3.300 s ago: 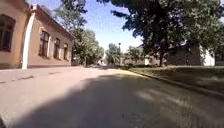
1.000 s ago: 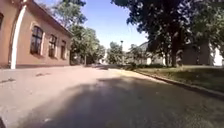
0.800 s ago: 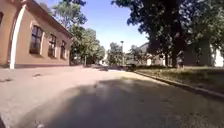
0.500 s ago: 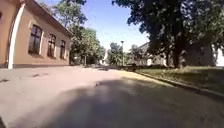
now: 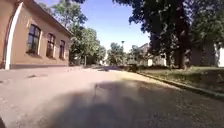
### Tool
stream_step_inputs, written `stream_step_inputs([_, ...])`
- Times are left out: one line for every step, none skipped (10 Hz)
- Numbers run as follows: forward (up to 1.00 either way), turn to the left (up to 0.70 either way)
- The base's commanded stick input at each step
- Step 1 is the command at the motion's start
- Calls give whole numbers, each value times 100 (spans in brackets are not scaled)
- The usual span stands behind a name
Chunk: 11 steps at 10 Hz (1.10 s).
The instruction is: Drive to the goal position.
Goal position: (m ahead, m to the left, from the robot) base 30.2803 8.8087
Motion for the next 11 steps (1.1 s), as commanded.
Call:
stream_step_inputs([70,0])
stream_step_inputs([70,0])
stream_step_inputs([70,0])
stream_step_inputs([70,0])
stream_step_inputs([70,0])
stream_step_inputs([70,0])
stream_step_inputs([70,0])
stream_step_inputs([70,0])
stream_step_inputs([70,0])
stream_step_inputs([70,0])
stream_step_inputs([70,0])
